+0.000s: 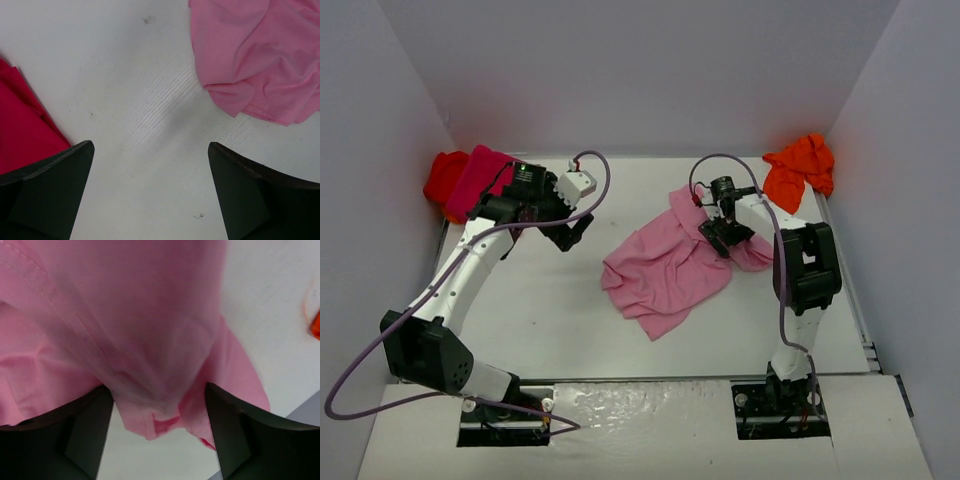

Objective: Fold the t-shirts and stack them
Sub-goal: Flatten out the tshirt

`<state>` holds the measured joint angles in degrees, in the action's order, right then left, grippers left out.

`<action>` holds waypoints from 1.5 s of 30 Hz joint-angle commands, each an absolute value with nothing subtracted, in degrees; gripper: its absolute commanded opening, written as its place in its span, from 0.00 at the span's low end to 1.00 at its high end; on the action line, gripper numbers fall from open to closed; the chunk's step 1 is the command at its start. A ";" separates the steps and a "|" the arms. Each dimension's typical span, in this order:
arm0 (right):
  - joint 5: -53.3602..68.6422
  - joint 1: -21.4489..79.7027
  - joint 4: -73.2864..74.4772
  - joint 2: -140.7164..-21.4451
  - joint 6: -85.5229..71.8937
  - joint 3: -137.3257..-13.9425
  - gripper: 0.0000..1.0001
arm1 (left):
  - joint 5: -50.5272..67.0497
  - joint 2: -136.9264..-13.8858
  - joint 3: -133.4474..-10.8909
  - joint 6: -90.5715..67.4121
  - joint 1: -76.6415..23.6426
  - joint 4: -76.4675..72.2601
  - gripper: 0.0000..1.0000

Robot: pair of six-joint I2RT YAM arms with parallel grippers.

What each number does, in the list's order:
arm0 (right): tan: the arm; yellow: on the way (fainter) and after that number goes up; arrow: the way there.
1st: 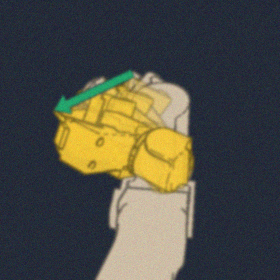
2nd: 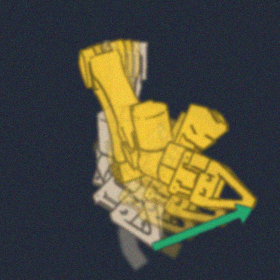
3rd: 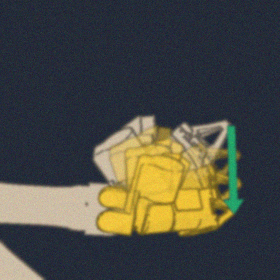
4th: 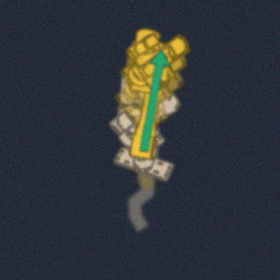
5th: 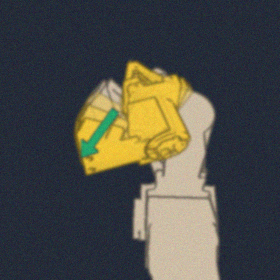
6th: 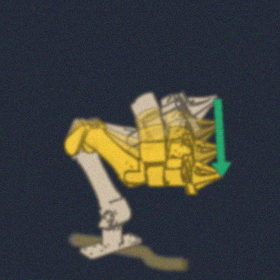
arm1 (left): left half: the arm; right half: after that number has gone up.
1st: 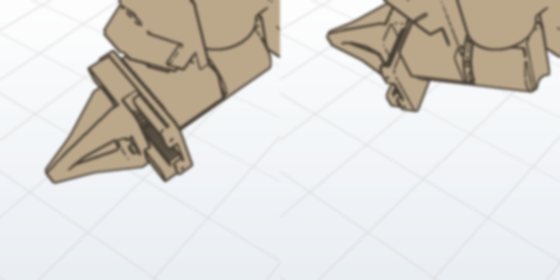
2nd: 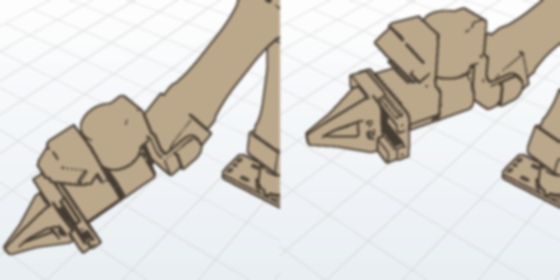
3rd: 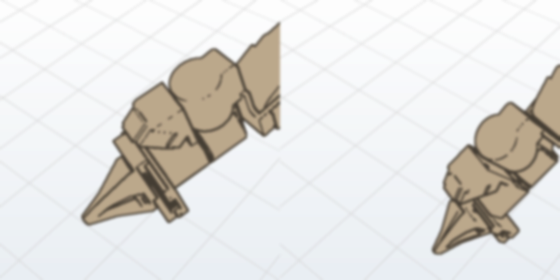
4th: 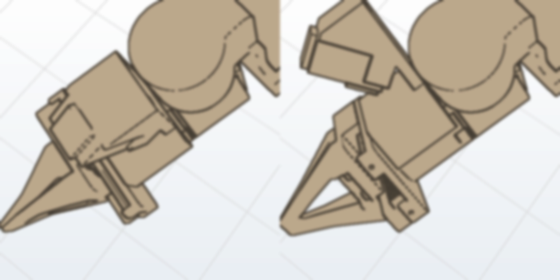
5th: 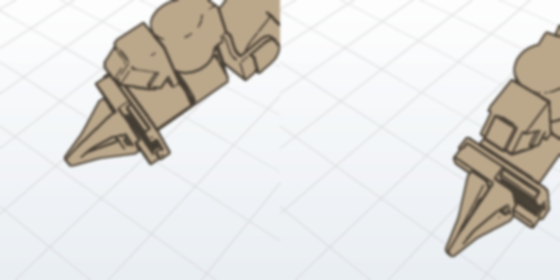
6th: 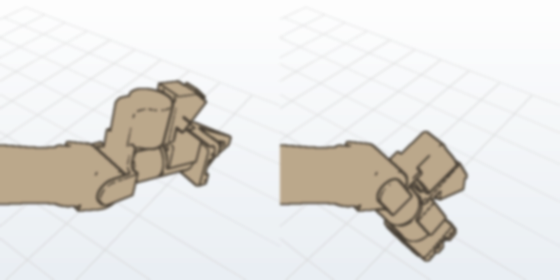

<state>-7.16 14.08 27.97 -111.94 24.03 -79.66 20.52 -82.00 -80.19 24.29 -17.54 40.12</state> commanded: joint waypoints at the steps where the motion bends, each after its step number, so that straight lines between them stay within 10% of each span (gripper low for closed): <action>1: -7.00 16.87 28.05 -113.24 23.24 -81.21 0.58 | 19.27 -78.29 -80.10 25.24 -17.84 37.79 0.97; 4: -7.04 18.28 28.22 -114.78 23.11 -81.76 0.00 | 18.89 -78.49 -80.07 25.22 -17.84 37.71 0.97; 24: -18.93 7.91 17.95 -88.67 30.16 -108.59 0.12 | 13.65 -76.29 -84.88 26.96 -18.02 39.56 0.97; 32: -1.92 14.89 25.05 -83.44 27.17 -107.06 0.11 | 13.96 -75.71 -89.61 26.70 -18.02 42.30 0.97; 40: 27.24 23.15 41.48 -78.61 32.71 -99.92 0.34 | 11.76 -72.26 -92.45 29.08 -17.93 47.27 0.97; 45: 23.41 29.81 51.77 -83.78 37.45 -93.80 0.80 | 9.83 -70.66 -92.13 29.47 -17.85 48.09 0.97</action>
<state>20.84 25.08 43.65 -80.72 33.94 -97.39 11.80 -73.06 -89.53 28.37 -17.67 47.66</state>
